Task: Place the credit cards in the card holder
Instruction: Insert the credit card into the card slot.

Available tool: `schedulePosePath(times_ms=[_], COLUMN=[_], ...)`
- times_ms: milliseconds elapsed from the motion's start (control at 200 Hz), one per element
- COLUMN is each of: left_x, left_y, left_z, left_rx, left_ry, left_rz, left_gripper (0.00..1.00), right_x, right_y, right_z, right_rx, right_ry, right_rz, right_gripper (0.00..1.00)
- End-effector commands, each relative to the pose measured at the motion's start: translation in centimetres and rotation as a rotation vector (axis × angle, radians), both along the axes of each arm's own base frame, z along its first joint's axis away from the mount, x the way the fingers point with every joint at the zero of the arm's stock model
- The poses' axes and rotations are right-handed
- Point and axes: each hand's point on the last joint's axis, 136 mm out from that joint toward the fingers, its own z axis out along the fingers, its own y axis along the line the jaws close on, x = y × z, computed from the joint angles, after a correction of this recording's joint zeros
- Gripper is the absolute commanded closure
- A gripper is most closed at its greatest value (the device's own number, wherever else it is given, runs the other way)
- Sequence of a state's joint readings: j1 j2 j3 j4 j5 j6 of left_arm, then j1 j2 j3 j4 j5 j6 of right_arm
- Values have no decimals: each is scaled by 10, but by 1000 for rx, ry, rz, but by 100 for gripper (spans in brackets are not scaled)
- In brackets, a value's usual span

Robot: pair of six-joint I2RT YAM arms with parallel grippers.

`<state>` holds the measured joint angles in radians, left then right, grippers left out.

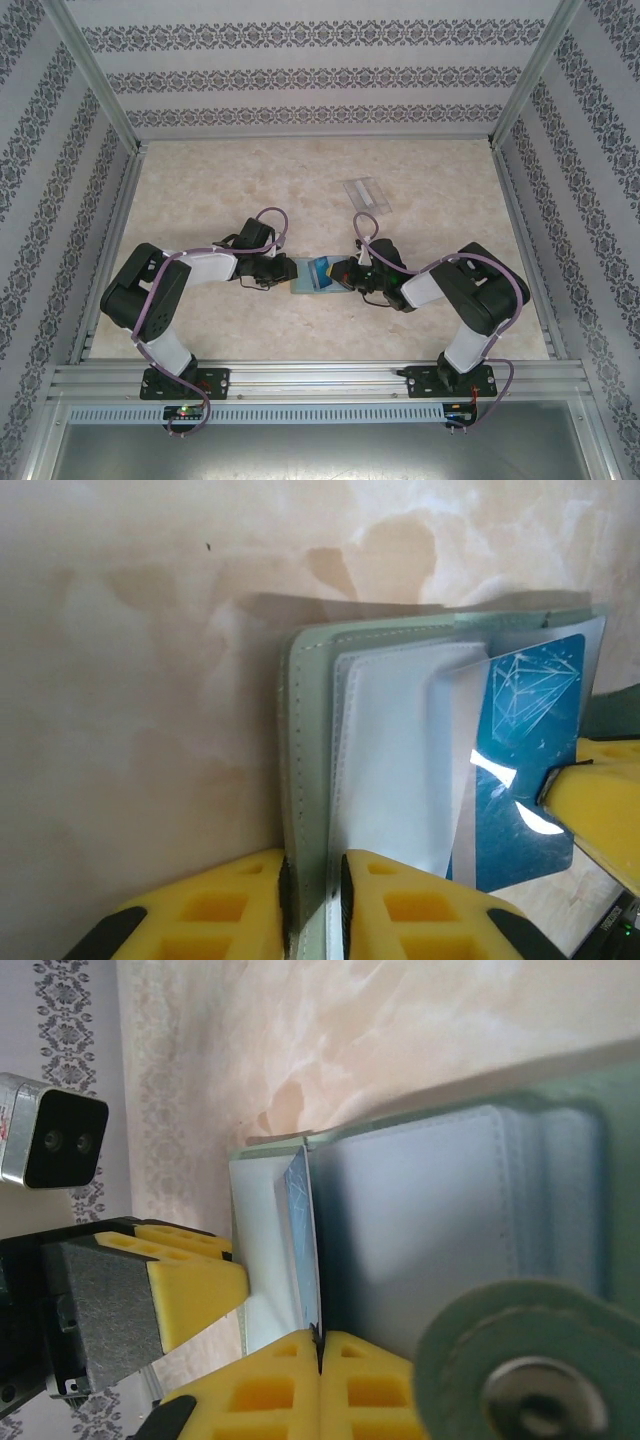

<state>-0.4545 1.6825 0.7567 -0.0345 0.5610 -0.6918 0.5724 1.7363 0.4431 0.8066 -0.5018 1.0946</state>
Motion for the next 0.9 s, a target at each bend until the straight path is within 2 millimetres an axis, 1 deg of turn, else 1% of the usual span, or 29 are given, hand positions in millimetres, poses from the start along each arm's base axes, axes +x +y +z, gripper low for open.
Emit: schedulePosePath(times_ms=[0,150,325,430,699,714,759,894], left_x=[-1,-2,-3,-4,-7,-7,-6,-6], left_y=[-6,-6,-5,-1,2,2,2,2], left_z=[-4,-6,-7,-9,-12,-11,-12,-11], left_rx=[-10,-7,-6,16,36,35,34,40], left_ry=[4,8,15,20,26,26,25,26], left_rz=[-20,-23,-18,-10,-16,-14,-12,-15], left_gripper=[80,81,81,82,86,86,86,86], right_x=[-3,-4,-5,-3,1,-1,-2,1], right_y=[11,12,13,8,3,2,3,1], right_z=[-2,-7,-11,-12,-3,-6,-7,-6], right_rx=[30,22,13,-15,-50,-60,-65,-70], right_ry=[16,26,35,23,-45,-30,-29,-32], right_rz=[14,10,-33,-46,44,50,64,84], right_gripper=[100,100,100,100,100,100,100,99])
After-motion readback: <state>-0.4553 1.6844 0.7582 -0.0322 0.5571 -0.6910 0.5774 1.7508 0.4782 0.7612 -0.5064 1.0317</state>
